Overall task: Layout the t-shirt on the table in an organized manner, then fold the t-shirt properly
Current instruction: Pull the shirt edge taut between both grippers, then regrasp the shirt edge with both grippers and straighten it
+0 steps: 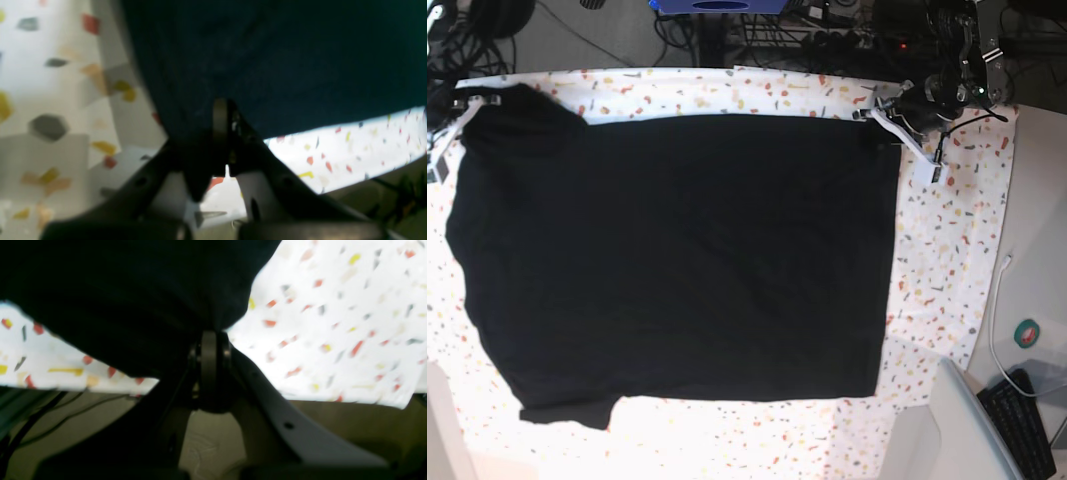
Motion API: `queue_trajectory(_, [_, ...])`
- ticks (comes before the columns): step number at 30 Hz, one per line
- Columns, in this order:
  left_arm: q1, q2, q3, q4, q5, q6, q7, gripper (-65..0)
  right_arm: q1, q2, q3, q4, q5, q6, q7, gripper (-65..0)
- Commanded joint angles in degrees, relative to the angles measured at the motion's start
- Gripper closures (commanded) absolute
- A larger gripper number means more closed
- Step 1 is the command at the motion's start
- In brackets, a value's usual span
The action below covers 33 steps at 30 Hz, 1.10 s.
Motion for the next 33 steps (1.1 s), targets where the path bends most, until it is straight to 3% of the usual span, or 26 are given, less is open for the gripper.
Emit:
queue_trajectory(1, [0.25, -0.41, -0.17, 2.42, -1.29, 0.18, -0.50, 0.0, -0.42, 0.82, 0.01, 1.78, 0.31, 0.06, 0.85, 0.0])
queue_trajectory(7, [0.51, -0.15, -4.04, 4.88, -1.29, 0.27, 1.43, 0.0, -0.24, -0.68, -0.16, 2.13, 0.31, 0.06, -0.12, 0.0])
queue_trajectory(14, [-4.50, 0.03, -5.79, 5.23, -1.38, 0.35, 8.47, 0.0, 4.77, 1.34, -5.70, 2.22, 0.14, 0.06, -0.47, 0.0])
queue_trajectory(23, [-12.85, 1.61, -5.79, 1.36, -1.29, 0.71, 10.23, 0.0, 17.87, 1.61, -6.93, -0.42, -0.04, 0.06, -8.91, 0.0])
queue_trajectory(33, [-20.32, 1.70, -7.38, -9.80, -1.38, 0.71, 10.05, 0.0, 27.45, 4.60, -11.85, -16.42, -0.04, -0.69, -4.78, 0.0])
